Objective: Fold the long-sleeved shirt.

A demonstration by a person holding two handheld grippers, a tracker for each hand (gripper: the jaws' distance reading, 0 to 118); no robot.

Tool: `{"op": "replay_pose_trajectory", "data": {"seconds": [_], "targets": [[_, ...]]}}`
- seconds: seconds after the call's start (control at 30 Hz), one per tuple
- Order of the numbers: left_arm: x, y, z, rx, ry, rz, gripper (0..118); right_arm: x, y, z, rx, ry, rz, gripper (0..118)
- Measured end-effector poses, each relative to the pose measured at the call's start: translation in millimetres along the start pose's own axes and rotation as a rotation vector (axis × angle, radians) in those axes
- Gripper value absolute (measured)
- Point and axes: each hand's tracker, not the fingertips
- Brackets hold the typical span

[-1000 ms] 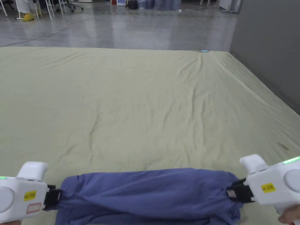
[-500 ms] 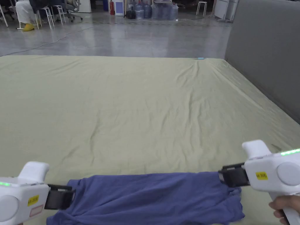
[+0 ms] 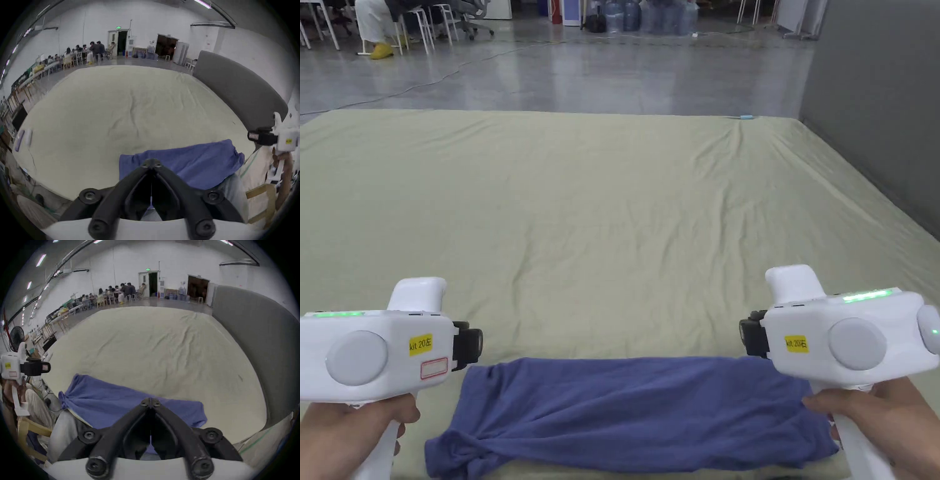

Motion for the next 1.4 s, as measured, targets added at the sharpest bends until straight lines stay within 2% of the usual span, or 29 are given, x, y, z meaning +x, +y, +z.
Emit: {"op": "replay_pose_trajectory", "data": {"seconds": [0.03,0.07,0.1,0.13,0.17,0.27,0.33,0.47,0.53,0.63,0.7,0.77,0.8,0.9,0.93,0.97,1.0,1.03,1.07,1.13,1.2,1.27,1.4], "targets": [[-9.6,-0.1,-3.8,-0.01,-0.018,0.049,0,1.6,-1.0,0.0,-0.003,0.009,0.001,0],[-21.2,-0.9,-9.6,-0.032,-0.027,0.094,16,2.6,-2.0,-0.2,-0.002,0.006,0.0,0],[-36.1,-3.1,-18.5,-0.074,-0.053,0.144,53,-0.8,-4.4,4.6,0.0,0.008,0.0,0],[-50.8,-5.6,-30.6,-0.145,-0.098,0.199,105,0.4,-5.8,3.9,-0.001,0.013,0.0,0],[-61.0,-9.7,-41.0,-0.202,-0.118,0.257,118,1.5,-7.0,3.1,-0.006,0.019,-0.004,0],[-91.3,-30.5,-62.6,-0.222,-0.242,0.436,117,2.2,-12.4,0.0,-0.024,0.051,-0.016,0],[-112.3,-46.1,-79.7,-0.246,-0.32,0.496,117,2.1,-15.1,-2.9,-0.04,0.064,-0.026,0],[-130.5,-69.7,-110.1,-0.351,-0.446,0.586,118,-1.4,-18.0,-8.8,-0.059,0.066,-0.029,0],[-124.4,-68.3,-109.6,-0.262,-0.537,0.564,118,-2.7,-19.0,-14.0,-0.07,0.07,-0.03,0],[-120.3,-73.2,-128.5,-0.296,-0.713,0.676,118,-4.7,-21.2,-24.5,-0.101,0.094,-0.048,0],[-108.6,-65.7,-132.7,-0.295,-0.763,0.676,118,-6.6,-24.6,-30.7,-0.122,0.104,-0.051,0],[-97.3,-64.1,-135.7,-0.27,-0.753,0.604,118,-8.4,-26.9,-35.1,-0.134,0.109,-0.048,0],[-121.0,-66.1,-157.5,-0.261,-0.754,0.591,118,-8.5,-28.5,-35.8,-0.138,0.112,-0.047,0],[-118.8,-61.4,-159.3,-0.256,-0.74,0.533,117,-7.7,-28.7,-37.1,-0.146,0.114,-0.05,0],[-110.6,-61.6,-152.6,-0.263,-0.711,0.487,110,-6.9,-29.1,-37.5,-0.147,0.112,-0.055,0],[-108.1,-59.2,-150.0,-0.263,-0.669,0.426,87,-6.2,-29.4,-37.7,-0.149,0.11,-0.057,0],[-105.9,-56.1,-147.5,-0.261,-0.585,0.345,31,-5.8,-29.3,-37.8,-0.15,0.107,-0.059,0],[-98.9,-54.9,-151.7,-0.289,-0.477,0.316,0,-5.4,-28.7,-38.0,-0.15,0.105,-0.06,0],[-99.1,-56.2,-151.3,-0.36,-0.372,0.296,0,-5.0,-28.9,-37.2,-0.15,0.104,-0.061,0],[-111.6,-49.8,-143.3,-0.276,-0.478,0.305,0,-4.4,-29.2,-34.3,-0.146,0.105,-0.064,0],[-103.6,-44.7,-140.0,-0.242,-0.379,0.264,0,-3.9,-28.2,-31.5,-0.138,0.101,-0.067,0],[-112.3,-40.0,-127.4,-0.228,-0.419,0.298,0,-3.0,-27.9,-30.9,-0.13,0.087,-0.064,0],[-112.7,-24.8,-66.5,-0.111,-0.325,0.306,0,-1.2,-27.1,-29.3,-0.113,0.05,-0.051,0]]}}
